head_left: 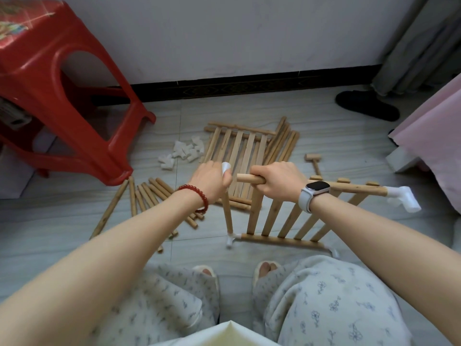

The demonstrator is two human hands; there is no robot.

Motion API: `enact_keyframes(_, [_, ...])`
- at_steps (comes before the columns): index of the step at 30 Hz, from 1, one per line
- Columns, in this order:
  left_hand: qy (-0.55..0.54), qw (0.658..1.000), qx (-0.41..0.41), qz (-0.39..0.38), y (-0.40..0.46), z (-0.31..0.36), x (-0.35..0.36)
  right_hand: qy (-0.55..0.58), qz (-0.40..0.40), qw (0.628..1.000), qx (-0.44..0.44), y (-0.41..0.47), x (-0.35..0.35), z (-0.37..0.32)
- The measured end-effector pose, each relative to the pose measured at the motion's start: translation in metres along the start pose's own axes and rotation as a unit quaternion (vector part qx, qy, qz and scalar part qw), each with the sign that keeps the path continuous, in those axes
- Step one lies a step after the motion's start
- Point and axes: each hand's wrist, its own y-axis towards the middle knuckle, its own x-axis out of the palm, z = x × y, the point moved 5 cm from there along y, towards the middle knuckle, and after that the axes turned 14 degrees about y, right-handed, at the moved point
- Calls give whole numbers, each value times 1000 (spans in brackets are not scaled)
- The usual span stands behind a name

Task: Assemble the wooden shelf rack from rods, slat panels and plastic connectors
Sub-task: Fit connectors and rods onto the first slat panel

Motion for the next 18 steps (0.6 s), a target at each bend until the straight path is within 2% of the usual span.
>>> enact_keyframes(6, [53,989,114,-78,-15,-5,-2,7,-2,1000,9,3,0,3])
enact_keyframes(18, [56,982,134,-123,-14,5,-7,-8,13,1000,1,-1,-1,0])
